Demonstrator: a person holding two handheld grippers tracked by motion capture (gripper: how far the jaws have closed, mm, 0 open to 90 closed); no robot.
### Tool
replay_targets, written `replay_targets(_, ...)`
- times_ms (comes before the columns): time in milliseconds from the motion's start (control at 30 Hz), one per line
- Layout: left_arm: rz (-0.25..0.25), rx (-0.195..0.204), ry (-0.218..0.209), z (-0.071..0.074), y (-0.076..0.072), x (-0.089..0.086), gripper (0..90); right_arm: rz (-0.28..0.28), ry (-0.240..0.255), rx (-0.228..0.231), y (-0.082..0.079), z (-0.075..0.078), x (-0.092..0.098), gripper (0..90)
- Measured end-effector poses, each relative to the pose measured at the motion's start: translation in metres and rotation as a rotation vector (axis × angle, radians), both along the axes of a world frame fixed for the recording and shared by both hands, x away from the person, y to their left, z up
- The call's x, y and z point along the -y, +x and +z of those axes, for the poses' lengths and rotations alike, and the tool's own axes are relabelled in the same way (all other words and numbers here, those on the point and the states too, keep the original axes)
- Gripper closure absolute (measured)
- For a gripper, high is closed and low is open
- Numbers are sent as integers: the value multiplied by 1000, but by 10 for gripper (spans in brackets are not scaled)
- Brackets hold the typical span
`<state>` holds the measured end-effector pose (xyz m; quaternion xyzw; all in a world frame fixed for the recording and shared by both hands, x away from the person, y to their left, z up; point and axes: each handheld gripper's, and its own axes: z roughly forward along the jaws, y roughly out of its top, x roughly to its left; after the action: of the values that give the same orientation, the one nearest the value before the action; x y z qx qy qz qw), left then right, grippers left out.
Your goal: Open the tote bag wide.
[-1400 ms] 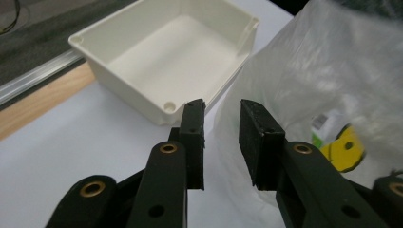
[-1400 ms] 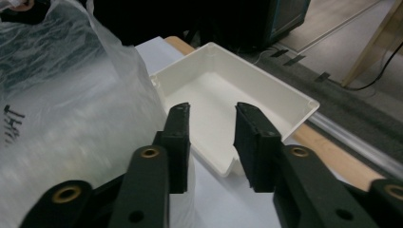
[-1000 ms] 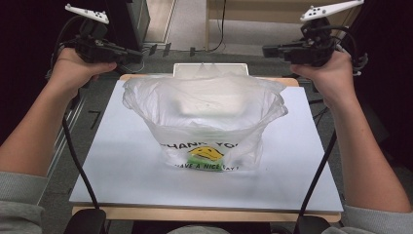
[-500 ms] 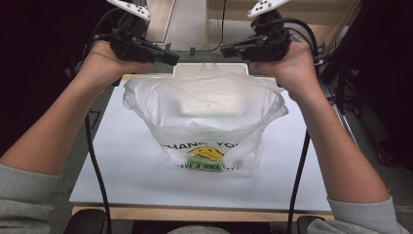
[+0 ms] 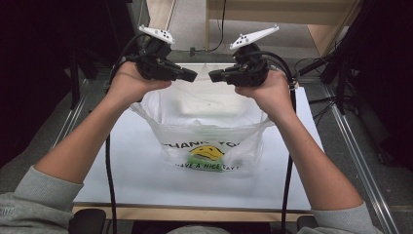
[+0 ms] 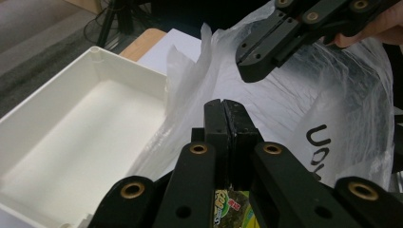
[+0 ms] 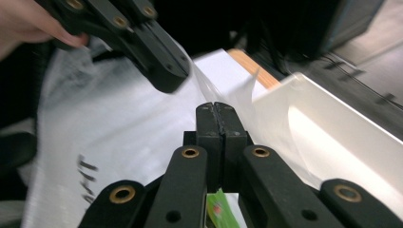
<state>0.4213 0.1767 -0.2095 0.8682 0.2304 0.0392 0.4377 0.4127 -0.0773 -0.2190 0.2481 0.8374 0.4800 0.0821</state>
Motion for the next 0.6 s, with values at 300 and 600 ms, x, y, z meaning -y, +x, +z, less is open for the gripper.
replay_targets(300, 37, -1, 55, -27, -7, 0, 886, -41, -44, -4, -7, -24, 8, 900)
replay_targets(600, 58, -20, 70, -54, -10, -2, 878, -46, -63, -6, -12, -45, 9, 900)
